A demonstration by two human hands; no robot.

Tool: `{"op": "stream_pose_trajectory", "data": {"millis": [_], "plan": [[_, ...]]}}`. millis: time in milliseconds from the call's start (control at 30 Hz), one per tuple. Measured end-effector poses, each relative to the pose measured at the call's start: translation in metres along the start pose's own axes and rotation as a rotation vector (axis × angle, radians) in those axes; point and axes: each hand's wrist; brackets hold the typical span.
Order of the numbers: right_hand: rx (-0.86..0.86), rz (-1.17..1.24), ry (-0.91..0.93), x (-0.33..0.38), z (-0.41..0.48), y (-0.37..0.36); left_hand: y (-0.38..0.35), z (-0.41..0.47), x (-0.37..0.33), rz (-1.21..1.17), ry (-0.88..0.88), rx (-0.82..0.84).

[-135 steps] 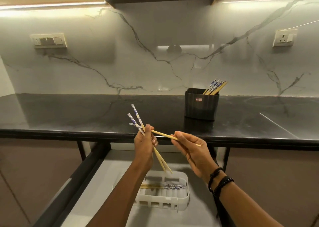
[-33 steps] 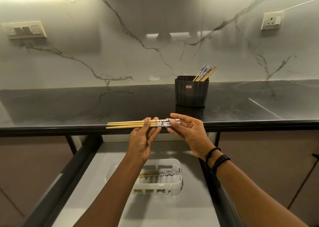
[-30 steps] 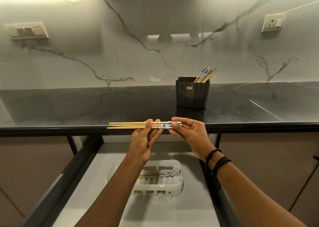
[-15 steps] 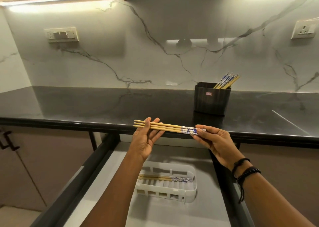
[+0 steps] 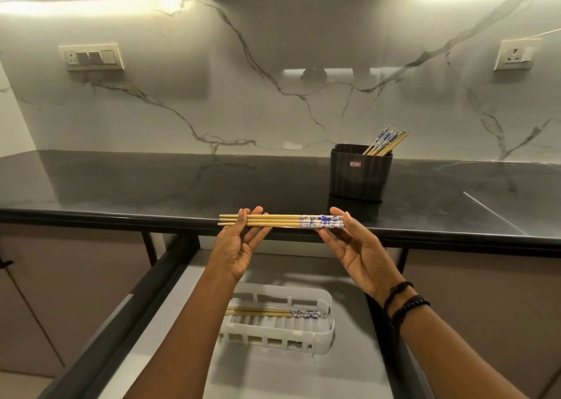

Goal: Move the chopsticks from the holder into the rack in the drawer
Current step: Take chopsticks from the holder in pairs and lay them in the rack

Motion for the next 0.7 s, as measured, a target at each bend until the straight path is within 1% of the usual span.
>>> {"op": "stream_pose_trajectory", "data": {"millis": [167,367,633,700], "plan": [[-0.004,0.082,-0.004,-0.0074,0.0008,-0.0032,0.0002,-0.0002,0.0013,-0.026,0.029,0.005],[-0.001,0.051,0.005,-0.0059,-0.0001,-0.0024,0.0022,0.0007,0.0026,-0.013,0.026,0.007],[-0.11,-0.196,0.08,-0.0051,0.0036,0.0011,-0.0022,0.0,0.0053,0.094,-0.065,-0.038],[-0.109,-0.301,0.084,-0.0043,0.0027,-0.0013,-0.0019,-0.0007,0.0052,0.111,-0.077,-0.049]]}}
Point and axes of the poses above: each hand's wrist, its own z-axis towards the middle knuckle, its own y-axis out of the back of the hand, x = y × z, and after that the axes turned 9 degrees about -z, right-handed
